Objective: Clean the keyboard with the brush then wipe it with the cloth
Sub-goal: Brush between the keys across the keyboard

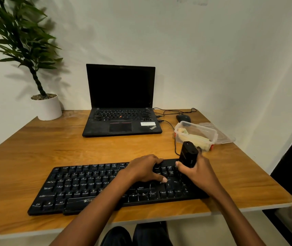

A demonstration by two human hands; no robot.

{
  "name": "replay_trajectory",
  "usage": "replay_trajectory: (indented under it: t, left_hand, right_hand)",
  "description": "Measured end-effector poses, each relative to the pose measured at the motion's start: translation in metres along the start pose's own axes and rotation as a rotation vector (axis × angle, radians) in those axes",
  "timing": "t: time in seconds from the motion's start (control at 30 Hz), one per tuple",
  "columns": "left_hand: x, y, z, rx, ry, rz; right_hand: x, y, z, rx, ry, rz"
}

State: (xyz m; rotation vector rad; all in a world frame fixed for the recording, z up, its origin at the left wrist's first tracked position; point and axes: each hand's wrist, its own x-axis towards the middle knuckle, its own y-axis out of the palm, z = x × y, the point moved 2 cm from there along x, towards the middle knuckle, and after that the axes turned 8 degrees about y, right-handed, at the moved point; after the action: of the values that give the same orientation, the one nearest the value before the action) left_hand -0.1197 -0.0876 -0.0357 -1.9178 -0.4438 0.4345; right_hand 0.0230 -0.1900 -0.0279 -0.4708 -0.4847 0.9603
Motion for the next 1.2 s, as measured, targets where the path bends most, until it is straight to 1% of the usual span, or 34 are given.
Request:
replay_trajectory:
  t: [0.07, 0.1, 0.2, 0.27, 0.37, 0.43, 0.53, 0.6, 0.73, 0.77, 0.93, 1.0, 1.1, 1.2]
  left_hand:
    - [0.000, 0.000, 0.001, -0.005, 0.002, 0.005]
    - [0.000, 0.000, 0.001, -0.007, 0.004, 0.006]
    - [0.001, 0.000, 0.001, -0.004, 0.004, 0.005]
    - [0.001, 0.001, 0.001, 0.003, 0.005, 0.003]
    - [0.000, 0.001, 0.001, 0.004, 0.002, 0.003]
    - [0.000, 0.001, 0.001, 0.003, 0.001, 0.005]
    - [0.000, 0.000, 0.001, 0.009, 0.003, 0.005]
    - [0.000, 0.001, 0.000, 0.008, -0.001, 0.006]
    - [0.000, 0.000, 0.001, 0.005, -0.001, 0.008]
    - [0.000, 0.000, 0.001, 0.005, -0.001, 0.011]
    - [0.000, 0.000, 0.000, 0.012, -0.005, 0.018]
    - [0.000, 0.000, 0.000, 0.025, -0.003, 0.021]
    - [0.000, 0.000, 0.000, 0.017, -0.006, 0.020]
    - [0.001, -0.001, 0.000, 0.010, -0.004, 0.018]
  right_hand:
    - [0.003, -0.007, -0.006, 0.065, 0.053, 0.057]
    - [0.006, -0.010, -0.007, 0.065, 0.055, 0.053]
    - [0.011, -0.003, 0.000, -0.022, -0.010, -0.027]
    - [0.009, 0.005, 0.001, -0.030, -0.043, -0.032]
    - [0.007, 0.000, -0.005, 0.034, 0.026, 0.065]
    - [0.011, -0.006, -0.005, 0.043, 0.032, 0.104]
    - [0.018, -0.003, 0.005, -0.087, -0.031, 0.008]
    - [0.015, 0.004, 0.007, -0.093, -0.055, -0.011]
    - [0.012, -0.003, 0.000, 0.023, 0.032, 0.122]
    - [0.015, -0.006, 0.000, 0.024, 0.040, 0.130]
    - [0.024, 0.006, 0.012, -0.108, -0.042, -0.013]
    - [0.021, 0.009, 0.011, -0.092, -0.048, 0.010]
    - [0.023, 0.000, 0.005, -0.066, 0.011, 0.055]
    - [0.029, -0.001, 0.006, -0.107, -0.006, -0.029]
